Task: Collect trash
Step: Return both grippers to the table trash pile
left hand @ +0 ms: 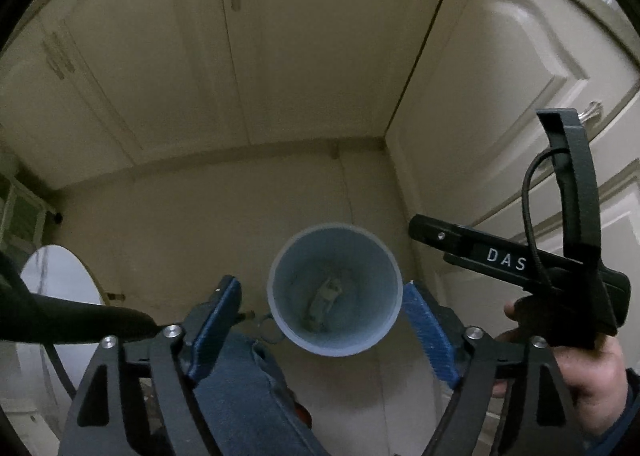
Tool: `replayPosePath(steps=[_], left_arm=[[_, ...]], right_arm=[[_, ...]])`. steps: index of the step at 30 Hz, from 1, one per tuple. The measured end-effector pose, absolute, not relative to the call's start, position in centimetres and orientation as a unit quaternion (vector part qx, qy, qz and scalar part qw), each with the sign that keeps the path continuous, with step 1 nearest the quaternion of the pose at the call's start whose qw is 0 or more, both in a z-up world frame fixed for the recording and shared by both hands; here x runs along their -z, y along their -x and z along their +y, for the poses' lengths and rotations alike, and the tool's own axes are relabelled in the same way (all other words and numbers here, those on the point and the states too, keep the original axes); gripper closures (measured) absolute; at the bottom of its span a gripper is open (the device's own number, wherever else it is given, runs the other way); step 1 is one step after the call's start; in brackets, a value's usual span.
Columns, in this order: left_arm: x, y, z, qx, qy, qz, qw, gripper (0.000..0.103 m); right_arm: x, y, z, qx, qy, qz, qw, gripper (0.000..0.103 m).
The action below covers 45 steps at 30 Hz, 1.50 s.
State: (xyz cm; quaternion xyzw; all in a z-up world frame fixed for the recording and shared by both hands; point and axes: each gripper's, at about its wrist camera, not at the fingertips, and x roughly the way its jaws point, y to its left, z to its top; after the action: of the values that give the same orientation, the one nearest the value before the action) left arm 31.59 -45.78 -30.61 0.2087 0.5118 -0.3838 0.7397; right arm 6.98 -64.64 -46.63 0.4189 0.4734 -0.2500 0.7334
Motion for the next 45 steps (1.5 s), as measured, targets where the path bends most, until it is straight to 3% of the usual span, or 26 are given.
replayPosePath(steps=[4,15,26,32,45], left_arm=[[27.5,-29.8,-43.0,0.390,-0.191,0.482,0.761,0.021],[14.5,-26.4,-33.4,0.383,-0.130,0.333,0.852,0.004],[9.3,-24.6,-18.8,0.258,-0.054,0.278,0.924,0.001],[7.5,-21.6,-11.7,0.190,-0.018,0.260,0.947,0.001],[6.5,-15.6,-0.2,0.085,0.042,0.232,0.968,0.001]], right_arm=[[43.0,-6.7,-64.0,0.259,-0.408,0.450,0.751,0.000],[29.2,-7.4,-58.8,0.246,-0.348,0.353,0.833,0.000],[16.5,-11.2,-45.5,0.146,-0.202,0.239,0.938,0.000],[12.9,-14.1,-37.1,0.082,-0.123,0.214,0.966,0.000],[11.8,-20.2,-24.4,-0.019,-0.034,0.221,0.974,0.000]])
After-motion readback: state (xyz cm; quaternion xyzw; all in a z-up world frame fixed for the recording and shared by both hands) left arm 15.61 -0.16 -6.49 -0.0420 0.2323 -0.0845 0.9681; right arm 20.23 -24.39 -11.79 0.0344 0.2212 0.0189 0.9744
